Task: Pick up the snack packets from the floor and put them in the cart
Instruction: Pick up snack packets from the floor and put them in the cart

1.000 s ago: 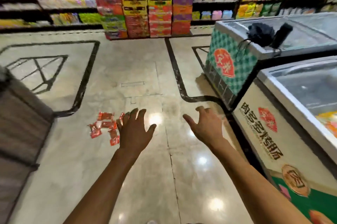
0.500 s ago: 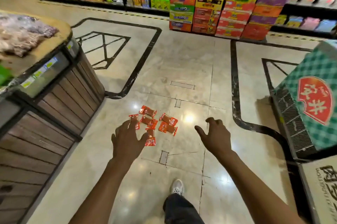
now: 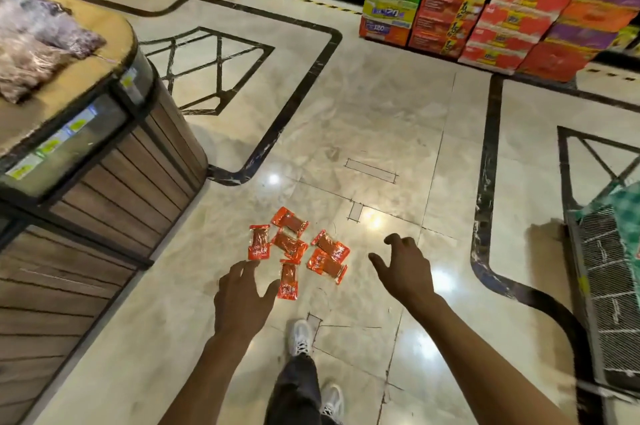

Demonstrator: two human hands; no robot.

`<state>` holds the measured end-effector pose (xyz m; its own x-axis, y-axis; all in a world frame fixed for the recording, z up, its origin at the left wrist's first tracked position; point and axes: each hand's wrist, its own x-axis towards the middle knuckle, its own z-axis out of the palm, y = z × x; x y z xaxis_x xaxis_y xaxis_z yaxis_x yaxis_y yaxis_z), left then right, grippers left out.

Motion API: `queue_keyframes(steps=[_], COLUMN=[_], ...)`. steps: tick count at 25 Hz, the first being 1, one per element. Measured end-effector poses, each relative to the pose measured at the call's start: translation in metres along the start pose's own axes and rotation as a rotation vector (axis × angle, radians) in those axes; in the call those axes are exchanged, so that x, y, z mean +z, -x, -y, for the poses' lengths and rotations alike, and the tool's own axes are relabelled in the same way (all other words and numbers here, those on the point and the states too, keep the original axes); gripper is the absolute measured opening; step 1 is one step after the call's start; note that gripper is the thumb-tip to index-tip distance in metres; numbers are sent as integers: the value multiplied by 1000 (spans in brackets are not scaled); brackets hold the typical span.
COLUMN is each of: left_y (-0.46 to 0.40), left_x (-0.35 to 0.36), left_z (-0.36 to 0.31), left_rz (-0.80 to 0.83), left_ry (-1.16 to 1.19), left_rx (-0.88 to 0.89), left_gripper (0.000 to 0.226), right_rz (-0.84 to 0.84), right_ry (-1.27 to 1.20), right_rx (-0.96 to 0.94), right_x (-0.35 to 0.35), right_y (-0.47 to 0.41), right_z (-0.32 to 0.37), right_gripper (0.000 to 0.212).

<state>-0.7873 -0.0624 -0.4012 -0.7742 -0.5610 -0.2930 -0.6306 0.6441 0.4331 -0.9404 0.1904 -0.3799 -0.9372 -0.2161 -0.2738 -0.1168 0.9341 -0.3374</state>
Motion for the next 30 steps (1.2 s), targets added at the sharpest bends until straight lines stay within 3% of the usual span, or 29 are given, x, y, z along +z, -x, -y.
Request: queue_keyframes(steps=[5, 11, 15, 23, 30], left_y=[-91, -216, -287, -417, -456], left_x=[56, 174, 283, 570, 738], left_z=[-30, -50, -37, 77, 129], left_rz=[75, 248, 258, 361, 329], left_ry=[31, 67, 125, -99, -19], left_rx=[-25, -113, -196, -191, -582], left_gripper=[66, 73, 72, 78, 128], right_rz=[68, 219, 317, 441, 435], right_ry=[33, 80, 36, 184, 350], right_rx=[5, -16, -19, -125, -262], right_x=[23, 116, 230, 520, 690], right_y=[-102, -241, -330, -476, -567], right_z=[-4, -16, -42, -160, -191], right_gripper=[51, 52, 51, 53, 93])
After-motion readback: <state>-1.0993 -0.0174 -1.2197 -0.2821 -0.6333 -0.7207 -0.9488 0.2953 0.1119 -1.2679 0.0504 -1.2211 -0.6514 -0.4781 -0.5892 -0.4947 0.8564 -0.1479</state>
